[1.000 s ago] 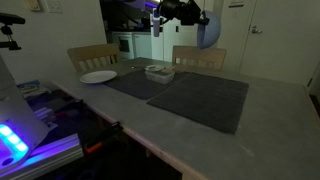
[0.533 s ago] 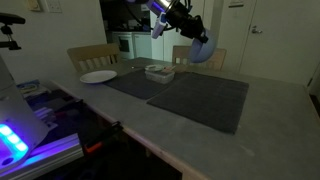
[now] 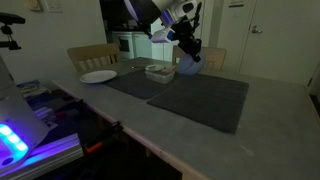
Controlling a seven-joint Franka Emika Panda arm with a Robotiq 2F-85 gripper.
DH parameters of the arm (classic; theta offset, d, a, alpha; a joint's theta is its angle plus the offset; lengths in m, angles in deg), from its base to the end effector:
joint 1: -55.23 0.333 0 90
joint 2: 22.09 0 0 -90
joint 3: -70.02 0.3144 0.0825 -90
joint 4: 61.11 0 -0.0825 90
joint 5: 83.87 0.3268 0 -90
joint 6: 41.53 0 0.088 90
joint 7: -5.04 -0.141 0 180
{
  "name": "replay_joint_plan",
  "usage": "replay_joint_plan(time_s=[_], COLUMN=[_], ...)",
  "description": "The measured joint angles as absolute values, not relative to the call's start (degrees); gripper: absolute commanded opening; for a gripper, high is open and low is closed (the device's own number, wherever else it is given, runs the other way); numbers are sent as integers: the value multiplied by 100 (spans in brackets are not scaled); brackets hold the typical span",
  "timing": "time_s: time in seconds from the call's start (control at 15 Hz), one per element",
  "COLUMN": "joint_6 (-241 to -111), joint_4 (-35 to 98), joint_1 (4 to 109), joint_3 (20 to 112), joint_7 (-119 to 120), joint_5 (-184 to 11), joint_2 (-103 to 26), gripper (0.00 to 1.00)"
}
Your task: Pour the contents in the blue bowl into the clear bowl
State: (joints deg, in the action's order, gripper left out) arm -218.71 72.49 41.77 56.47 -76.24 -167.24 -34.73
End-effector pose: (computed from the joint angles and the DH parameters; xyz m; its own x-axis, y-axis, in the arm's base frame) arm 0.4711 -0.1498 0.2792 0.7721 -0.3158 0.5515 -0.4437 -0.8892 0.1119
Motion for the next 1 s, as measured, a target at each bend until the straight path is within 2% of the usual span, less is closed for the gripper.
replay_joint_plan(time_s=[0.6, 1.0], joint_6=[-22227, -21129], joint_4=[7202, 6537], joint_1=[3621, 3939], joint_3=[6115, 5836], joint_7=[-6045, -6262], joint_5=[-14897, -15121], joint_2=[-4380, -4337], gripper=[1, 1])
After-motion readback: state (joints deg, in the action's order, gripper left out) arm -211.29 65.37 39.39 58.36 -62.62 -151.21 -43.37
